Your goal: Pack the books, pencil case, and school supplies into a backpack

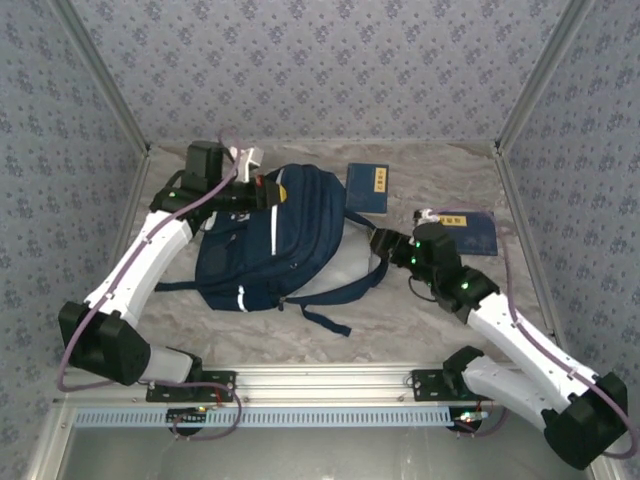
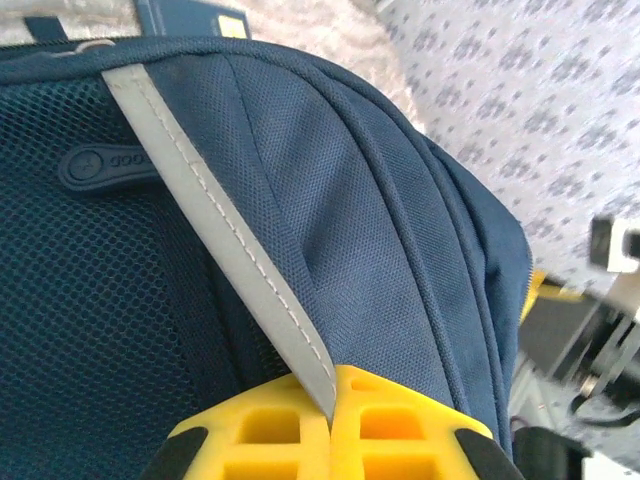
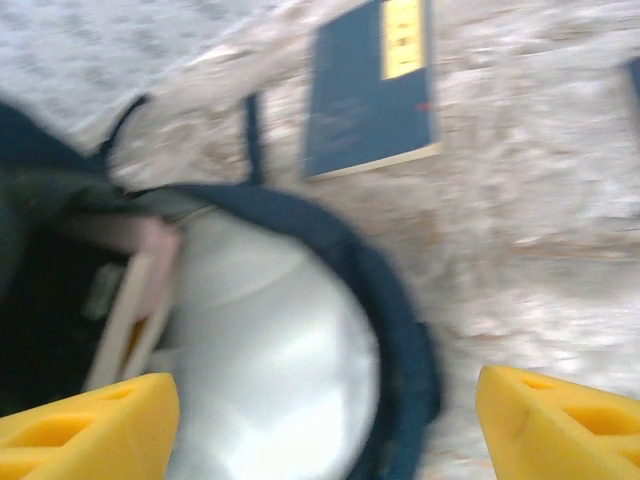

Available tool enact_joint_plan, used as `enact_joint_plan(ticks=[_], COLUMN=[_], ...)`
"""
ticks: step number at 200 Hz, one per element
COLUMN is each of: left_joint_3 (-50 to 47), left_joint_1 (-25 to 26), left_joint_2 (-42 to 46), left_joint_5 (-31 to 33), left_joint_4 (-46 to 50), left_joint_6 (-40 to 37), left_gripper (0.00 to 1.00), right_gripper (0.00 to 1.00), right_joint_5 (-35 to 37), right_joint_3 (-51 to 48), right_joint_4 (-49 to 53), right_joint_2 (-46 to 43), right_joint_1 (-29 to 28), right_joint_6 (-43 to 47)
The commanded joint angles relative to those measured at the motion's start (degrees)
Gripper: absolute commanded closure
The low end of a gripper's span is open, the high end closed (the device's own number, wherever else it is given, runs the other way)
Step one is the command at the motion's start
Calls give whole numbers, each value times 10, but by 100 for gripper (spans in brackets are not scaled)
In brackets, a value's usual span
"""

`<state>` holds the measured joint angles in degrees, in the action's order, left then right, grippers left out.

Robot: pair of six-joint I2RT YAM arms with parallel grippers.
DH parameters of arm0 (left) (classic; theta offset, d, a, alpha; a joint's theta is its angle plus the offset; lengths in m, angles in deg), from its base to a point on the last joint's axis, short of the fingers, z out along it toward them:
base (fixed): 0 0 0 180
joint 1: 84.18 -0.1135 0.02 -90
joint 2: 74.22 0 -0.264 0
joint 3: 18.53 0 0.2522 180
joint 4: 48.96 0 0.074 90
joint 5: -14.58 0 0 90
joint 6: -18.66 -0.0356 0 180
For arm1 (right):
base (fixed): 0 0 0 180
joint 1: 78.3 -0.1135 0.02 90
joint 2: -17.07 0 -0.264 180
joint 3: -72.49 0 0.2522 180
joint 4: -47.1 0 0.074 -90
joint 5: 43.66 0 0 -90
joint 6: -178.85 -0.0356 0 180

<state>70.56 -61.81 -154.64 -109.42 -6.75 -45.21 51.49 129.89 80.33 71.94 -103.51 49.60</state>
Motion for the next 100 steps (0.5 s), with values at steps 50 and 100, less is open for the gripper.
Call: enact_joint_plan(ticks=[50,100], left_joint_3=[-83,-141], left_joint_1=[26,-16], left_joint_2=[-23,9], left_joint_5=[89,156], left_joint_4=[-59,-92], left_joint_6=[35,92], left_gripper=[100,100], right_gripper=[18,20], right_joint_5=[-18,-20], right_joint_3=[199,511], right_joint_4=[81,146], right_joint_2=[301,606], right_joint_1=[123,122], right_joint_6=[104,151])
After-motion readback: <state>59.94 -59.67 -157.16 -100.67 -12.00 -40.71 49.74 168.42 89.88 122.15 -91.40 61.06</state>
